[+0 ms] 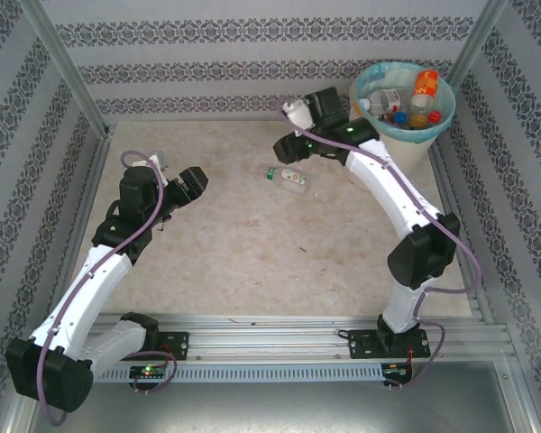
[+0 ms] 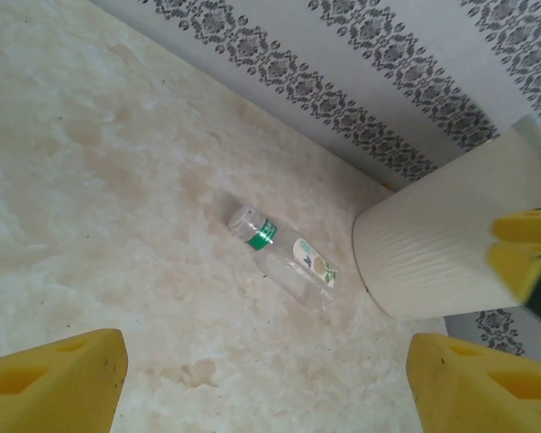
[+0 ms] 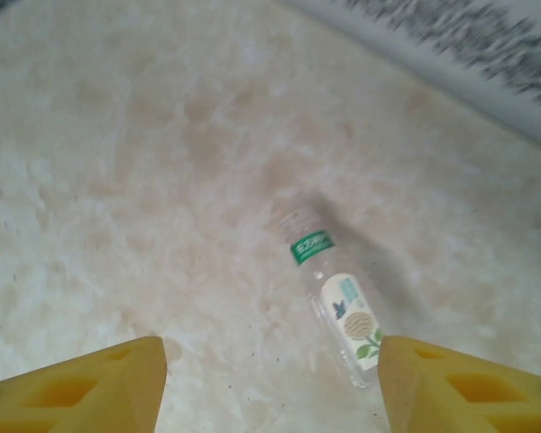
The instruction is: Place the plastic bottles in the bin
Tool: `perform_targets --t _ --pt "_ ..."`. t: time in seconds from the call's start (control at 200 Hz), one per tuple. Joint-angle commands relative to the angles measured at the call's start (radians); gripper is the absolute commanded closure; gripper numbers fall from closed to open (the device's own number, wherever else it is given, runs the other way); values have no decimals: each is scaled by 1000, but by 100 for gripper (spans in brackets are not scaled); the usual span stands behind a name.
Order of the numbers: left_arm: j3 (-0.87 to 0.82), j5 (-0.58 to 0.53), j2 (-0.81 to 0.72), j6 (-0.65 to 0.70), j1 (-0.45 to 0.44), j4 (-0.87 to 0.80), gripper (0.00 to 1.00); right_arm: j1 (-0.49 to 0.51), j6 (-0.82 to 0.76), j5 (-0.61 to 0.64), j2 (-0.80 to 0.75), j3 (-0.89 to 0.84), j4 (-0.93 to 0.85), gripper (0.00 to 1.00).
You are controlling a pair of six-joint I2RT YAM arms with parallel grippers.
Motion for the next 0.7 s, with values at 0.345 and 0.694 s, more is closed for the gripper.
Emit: perform_targets --t 0.345,0.694 --pt "13 3 -32 76 -12 -138 17 -19 -95 112 309 61 8 27" --pt "14 -1 -43 76 -14 -166 17 -12 -174 195 569 318 -185 22"
